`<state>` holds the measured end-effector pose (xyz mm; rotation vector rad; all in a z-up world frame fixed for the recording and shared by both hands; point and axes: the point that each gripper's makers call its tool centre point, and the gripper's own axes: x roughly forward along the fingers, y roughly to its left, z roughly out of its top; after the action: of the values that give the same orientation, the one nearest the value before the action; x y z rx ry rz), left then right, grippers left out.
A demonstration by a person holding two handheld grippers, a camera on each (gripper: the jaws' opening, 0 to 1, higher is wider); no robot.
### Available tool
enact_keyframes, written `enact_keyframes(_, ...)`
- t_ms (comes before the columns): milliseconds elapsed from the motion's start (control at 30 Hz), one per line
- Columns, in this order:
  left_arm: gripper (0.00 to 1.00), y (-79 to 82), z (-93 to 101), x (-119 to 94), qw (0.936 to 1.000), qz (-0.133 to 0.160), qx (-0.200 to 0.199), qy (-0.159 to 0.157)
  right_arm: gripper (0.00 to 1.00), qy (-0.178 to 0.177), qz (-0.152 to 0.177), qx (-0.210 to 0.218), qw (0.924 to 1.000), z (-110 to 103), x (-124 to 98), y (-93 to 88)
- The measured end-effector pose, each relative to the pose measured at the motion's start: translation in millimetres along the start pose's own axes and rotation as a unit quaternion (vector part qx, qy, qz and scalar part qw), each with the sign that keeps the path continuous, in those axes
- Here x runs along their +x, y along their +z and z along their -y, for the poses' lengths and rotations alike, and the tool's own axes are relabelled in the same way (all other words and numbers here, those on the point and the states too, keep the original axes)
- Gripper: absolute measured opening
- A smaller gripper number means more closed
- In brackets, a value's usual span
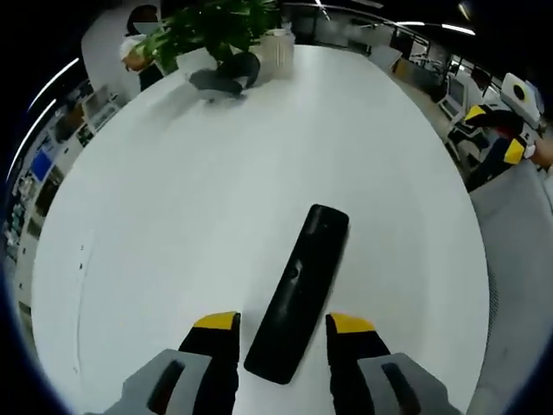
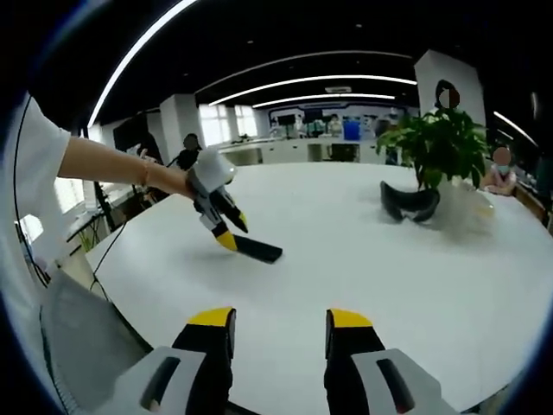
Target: Press the specified remote control buttons in sequence, fully releasing each button before pressing the next.
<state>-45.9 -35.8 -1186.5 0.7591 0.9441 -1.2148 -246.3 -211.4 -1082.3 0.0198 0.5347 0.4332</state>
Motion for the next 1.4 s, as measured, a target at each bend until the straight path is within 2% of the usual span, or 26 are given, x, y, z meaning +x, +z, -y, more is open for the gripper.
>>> enact_keyframes(133, 0.38, -1.2, 2.7, 3, 0.9994, -0.014, 0.029, -0.009, 0.38, -0.002, 0.0, 0.0, 1.0, 1, 0, 0.6)
enact_keyframes(200, 0.37, -5.2, 7.6, 7, 0.9978, -0.036, 0.053, -0.015, 0.37, -0.003, 0.0, 0.0, 1.0, 2, -1, 0.6)
enact_keyframes(233, 0.36, -4.3, 9.2, 7, 0.9979, -0.035, 0.05, -0.018, 0.36, -0.003, 0.0, 0.0, 1.0, 3, -1, 0.8)
enact_keyframes(267, 0.35, 3.0, 4.6, 9, 0.999, -0.016, 0.04, -0.013, 0.36, -0.003, 0.001, 0.001, 1.0, 3, -2, 1.1)
enact_keyframes(467, 0.33, 5.0, 10.3, 10, 0.996, -0.029, 0.079, -0.031, 0.34, -0.009, 0.004, 0.007, 0.9999, 6, -4, 1.0)
enact_keyframes(567, 0.3, 5.8, 14.4, 10, 0.9952, -0.035, 0.086, -0.033, 0.33, -0.009, 0.005, 0.01, 0.9999, 6, -4, 0.6)
enact_keyframes(667, 0.26, 5.4, 10.7, 9, 0.995, -0.04, 0.087, -0.028, 0.32, -0.008, 0.008, 0.01, 0.9999, 5, -4, 1.5)
enact_keyframes(1033, 0.25, 3.7, 16.5, 9, 0.997, -0.049, 0.057, -0.017, 0.3, -0.005, 0.007, 0.015, 0.9999, 3, -5, -1.3)
enact_keyframes(1400, 0.24, -1.4, 41.8, 7, 0.9982, -0.039, 0.043, -0.011, 0.26, 0.004, 0.013, 0.01, 0.9999, 1, -5, 2.5)
